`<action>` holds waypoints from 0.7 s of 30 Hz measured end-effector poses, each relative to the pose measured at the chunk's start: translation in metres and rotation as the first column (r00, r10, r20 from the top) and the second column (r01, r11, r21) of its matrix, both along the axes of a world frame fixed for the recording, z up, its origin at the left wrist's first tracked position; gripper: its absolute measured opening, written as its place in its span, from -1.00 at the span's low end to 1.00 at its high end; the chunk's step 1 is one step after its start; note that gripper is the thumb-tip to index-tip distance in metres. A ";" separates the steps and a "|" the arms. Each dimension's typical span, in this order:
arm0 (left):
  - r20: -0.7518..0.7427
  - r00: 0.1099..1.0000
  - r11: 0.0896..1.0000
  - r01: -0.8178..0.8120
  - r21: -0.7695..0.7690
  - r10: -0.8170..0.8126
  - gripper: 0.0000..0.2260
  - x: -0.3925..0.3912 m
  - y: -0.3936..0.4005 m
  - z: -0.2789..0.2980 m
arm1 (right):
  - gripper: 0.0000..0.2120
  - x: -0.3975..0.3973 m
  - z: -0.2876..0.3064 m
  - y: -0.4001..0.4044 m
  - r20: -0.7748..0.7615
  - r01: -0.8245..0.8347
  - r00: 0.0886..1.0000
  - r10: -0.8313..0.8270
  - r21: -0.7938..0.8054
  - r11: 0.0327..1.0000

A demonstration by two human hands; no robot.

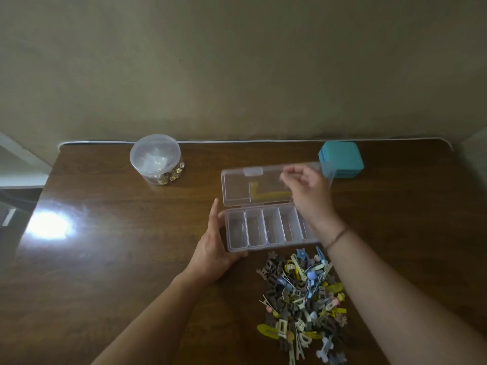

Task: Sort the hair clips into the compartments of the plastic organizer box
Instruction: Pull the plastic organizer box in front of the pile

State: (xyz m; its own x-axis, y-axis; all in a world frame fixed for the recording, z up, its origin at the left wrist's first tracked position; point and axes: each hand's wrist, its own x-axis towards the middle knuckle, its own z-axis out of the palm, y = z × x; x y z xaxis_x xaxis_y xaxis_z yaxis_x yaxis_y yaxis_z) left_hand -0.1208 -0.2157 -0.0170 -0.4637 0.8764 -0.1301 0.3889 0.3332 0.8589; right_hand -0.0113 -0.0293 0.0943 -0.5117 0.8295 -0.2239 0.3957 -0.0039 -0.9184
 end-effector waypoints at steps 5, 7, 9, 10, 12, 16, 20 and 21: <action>-0.029 0.999 1.000 -0.020 0.013 0.020 0.14 0.004 -0.002 -0.010 | -0.73 -0.001 -0.036 0.049 0.190 -0.259 0.951 0.243 0.064 0.964; -0.025 0.999 1.000 -0.030 0.010 0.030 0.14 0.003 -0.002 -0.011 | -0.75 0.021 -0.038 0.051 0.133 -0.261 0.960 0.247 0.108 0.959; -0.018 0.999 0.999 -0.034 0.013 0.034 0.14 0.003 -0.003 -0.011 | -0.79 0.055 -0.034 0.044 0.051 -0.159 0.987 0.151 0.232 0.960; -0.017 0.999 0.999 -0.037 0.016 0.037 0.14 0.002 -0.003 -0.012 | -0.83 0.076 -0.033 0.038 0.025 -0.114 0.993 0.111 0.299 0.948; -0.022 0.999 0.999 -0.043 0.028 0.044 0.15 0.002 -0.003 -0.012 | -0.85 0.118 -0.039 0.019 0.062 -0.180 0.984 0.169 0.399 0.899; -0.020 0.998 0.995 -0.054 0.081 0.056 0.14 0.004 -0.003 -0.013 | -0.80 0.175 -0.083 -0.004 0.380 -0.546 0.831 0.406 0.420 0.725; -0.049 0.997 0.987 -0.055 0.150 0.063 0.15 0.009 0.000 -0.014 | -0.62 0.192 -0.110 0.010 0.453 -0.591 0.794 0.405 0.419 0.689; -0.061 0.995 0.985 -0.062 0.163 0.073 0.15 0.009 0.001 -0.016 | -0.61 0.192 -0.115 0.016 0.448 -0.611 0.784 0.429 0.437 0.660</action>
State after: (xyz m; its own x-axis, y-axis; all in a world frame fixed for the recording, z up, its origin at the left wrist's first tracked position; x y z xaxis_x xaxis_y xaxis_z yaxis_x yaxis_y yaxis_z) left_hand -0.1113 -0.2147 -0.0326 -0.5257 0.8496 0.0432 0.4286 0.2207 0.8762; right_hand 0.1809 -0.0138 -0.0209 -0.8839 0.4658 -0.0417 0.4121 0.7335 -0.5406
